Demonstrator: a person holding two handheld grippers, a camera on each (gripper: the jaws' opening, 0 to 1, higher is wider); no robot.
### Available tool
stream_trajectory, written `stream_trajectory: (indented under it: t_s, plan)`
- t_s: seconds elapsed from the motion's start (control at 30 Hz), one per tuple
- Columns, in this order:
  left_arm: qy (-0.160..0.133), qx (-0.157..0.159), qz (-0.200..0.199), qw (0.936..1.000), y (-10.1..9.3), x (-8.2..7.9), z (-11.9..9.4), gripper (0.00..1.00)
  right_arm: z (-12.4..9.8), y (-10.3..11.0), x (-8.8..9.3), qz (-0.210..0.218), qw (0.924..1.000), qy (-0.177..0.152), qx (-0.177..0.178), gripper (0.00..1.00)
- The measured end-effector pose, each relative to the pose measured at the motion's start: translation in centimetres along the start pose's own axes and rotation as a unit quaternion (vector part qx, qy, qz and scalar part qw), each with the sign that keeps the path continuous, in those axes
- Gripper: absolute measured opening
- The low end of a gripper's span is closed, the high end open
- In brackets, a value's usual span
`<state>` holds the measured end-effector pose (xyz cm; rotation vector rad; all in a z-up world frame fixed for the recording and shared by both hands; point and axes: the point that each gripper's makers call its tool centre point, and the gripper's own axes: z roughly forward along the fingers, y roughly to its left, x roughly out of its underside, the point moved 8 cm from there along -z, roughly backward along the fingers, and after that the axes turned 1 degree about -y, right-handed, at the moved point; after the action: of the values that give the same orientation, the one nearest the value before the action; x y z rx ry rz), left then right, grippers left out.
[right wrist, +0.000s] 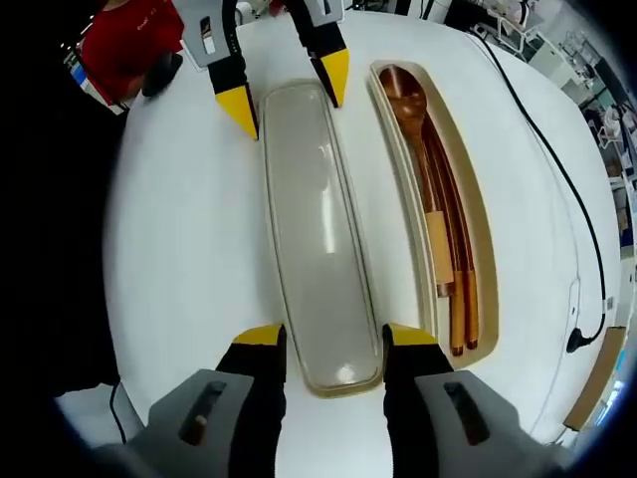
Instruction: Arrange the utensils inside the cutlery case until each visible utensil rests in its matching compartment.
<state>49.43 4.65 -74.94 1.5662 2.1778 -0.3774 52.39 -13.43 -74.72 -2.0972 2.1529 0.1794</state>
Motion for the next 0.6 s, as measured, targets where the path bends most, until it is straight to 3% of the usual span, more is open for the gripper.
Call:
stream_trajectory:
  t_s: [0.37, 0.5, 0.6]
  plan:
    - [0.024, -0.004, -0.007, 0.9997, -0.4, -0.4, 0.0, 0.4, -0.1, 0.1, -0.1, 0.004, 1.0, 0.004, 0.0, 0.36]
    - [0.01, -0.012, -0.019, 0.9997, -0.8, 0.0, -0.2, 0.4, -0.1, 0.1, -0.2, 0.004, 1.0, 0.004, 0.0, 0.35]
    - [-0.014, -0.024, -0.024, 0.9993, -1.1, 0.4, -0.4, 0.4, 0.0, 0.2, -0.7, 0.0, 0.9996, 0.027, 0.001, 0.35]
